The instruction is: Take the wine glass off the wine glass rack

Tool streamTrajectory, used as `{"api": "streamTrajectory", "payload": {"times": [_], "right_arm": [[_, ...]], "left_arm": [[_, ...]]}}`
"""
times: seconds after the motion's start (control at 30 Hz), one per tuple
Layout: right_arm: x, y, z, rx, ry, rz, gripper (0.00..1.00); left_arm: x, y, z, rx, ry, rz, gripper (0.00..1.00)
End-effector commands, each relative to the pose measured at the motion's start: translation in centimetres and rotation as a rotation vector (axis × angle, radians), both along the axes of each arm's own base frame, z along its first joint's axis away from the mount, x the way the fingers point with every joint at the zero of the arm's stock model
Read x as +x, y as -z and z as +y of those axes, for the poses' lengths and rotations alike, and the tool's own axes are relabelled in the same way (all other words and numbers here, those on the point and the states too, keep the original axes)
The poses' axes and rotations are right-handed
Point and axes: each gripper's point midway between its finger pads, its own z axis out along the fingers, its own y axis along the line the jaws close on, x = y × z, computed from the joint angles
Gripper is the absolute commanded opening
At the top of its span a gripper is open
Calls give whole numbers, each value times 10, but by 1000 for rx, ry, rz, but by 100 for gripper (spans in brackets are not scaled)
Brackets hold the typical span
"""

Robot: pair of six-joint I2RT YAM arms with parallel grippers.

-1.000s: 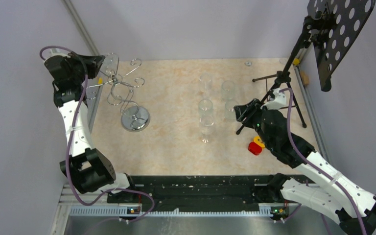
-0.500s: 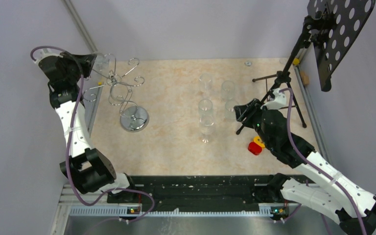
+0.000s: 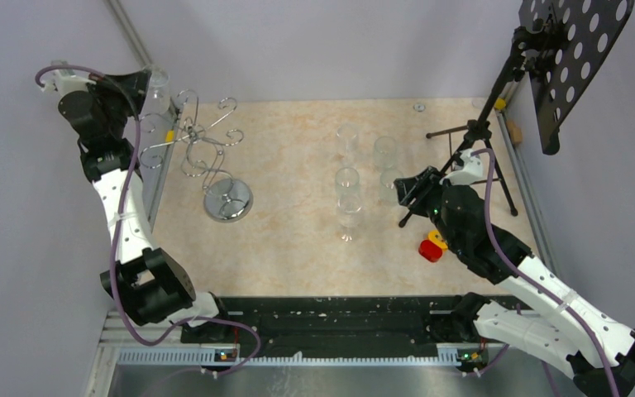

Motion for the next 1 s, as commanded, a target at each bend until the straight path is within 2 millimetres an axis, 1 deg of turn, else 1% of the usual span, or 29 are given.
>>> {"api": "streamTrajectory", "payload": {"times": [0.0, 0.13, 0.23, 0.33, 0.5, 0.57, 0.7, 0.77, 0.83, 0.97], "right_arm": [[0, -18, 8, 45, -31, -45, 49], [-1, -23, 11, 37, -53, -62, 53], [-4, -29, 17, 30, -106, -97, 63], [-8, -36, 24, 29, -162, -140, 69], [-11, -48, 38, 30, -241, -181, 73], [-12, -54, 45, 41, -277, -204, 74], [-16, -70, 62, 84, -358, -258, 76], [-19, -84, 70, 121, -397, -305, 77], [-24, -98, 76, 164, -436, -356, 77], [-38, -128, 82, 271, -502, -465, 78]], "left_arm": [[-38, -90, -22, 160, 17, -288, 0], [-58, -109, -36, 181, 46, -343, 0], [-76, -125, -53, 174, 101, -381, 0], [-94, -142, -76, 141, 218, -438, 0], [-121, -161, -112, 11, 458, -496, 0], [-127, -163, -127, -59, 546, -492, 0], [-136, -163, -175, -175, 741, -462, 0], [-144, -164, -200, -216, 837, -460, 0], [-152, -164, -220, -276, 927, -459, 0], [-173, -165, -247, -391, 1076, -469, 0]]}}
